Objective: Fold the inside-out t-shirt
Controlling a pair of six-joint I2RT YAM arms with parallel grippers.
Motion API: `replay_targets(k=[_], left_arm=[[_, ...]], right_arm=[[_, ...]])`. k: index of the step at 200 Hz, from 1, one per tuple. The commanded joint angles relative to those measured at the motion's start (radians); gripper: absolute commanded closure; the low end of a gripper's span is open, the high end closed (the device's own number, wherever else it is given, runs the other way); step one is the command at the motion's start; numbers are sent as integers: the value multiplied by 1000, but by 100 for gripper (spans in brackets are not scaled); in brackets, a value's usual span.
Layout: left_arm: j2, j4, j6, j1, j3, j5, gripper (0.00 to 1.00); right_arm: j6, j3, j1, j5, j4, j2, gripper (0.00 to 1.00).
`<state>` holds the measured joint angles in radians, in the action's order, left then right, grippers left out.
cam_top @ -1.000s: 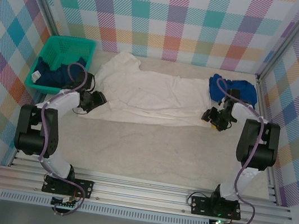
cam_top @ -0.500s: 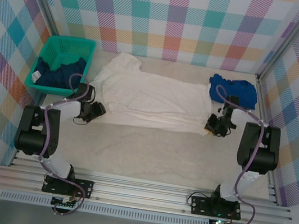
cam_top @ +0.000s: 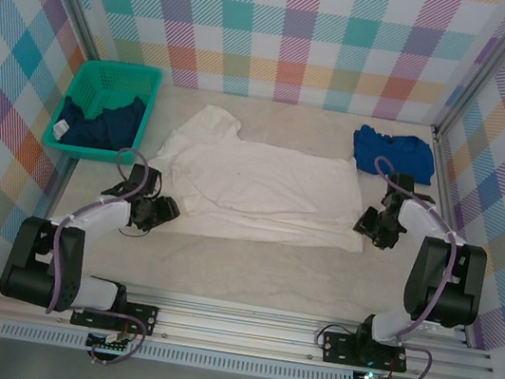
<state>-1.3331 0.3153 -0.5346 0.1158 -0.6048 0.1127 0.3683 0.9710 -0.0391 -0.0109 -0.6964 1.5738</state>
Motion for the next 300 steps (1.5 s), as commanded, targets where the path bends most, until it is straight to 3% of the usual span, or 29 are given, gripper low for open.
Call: replay_targets(k=[1,72,133,177,232,300], left_arm=[[18,54,5,8,-65,-29,44],[-41,48,30,9,-116,-11,44],[-43,52,39,10,-108,-17,44],[-45,55,42,11,-104,-27,44],[-83,44,50,9,-78,-118,43],[-116,13,52,8,-56,-120,43]], right_arm=[[-30,42,23,-13,13,5,54],[-32,130,31,-54,63,169,62],[-42,152,31,-54,59,179,89],[-52,174,31,-39,31,155,100],[-76,255,28,19,-25,139,100],[-67,338,27,20,2,244,100]])
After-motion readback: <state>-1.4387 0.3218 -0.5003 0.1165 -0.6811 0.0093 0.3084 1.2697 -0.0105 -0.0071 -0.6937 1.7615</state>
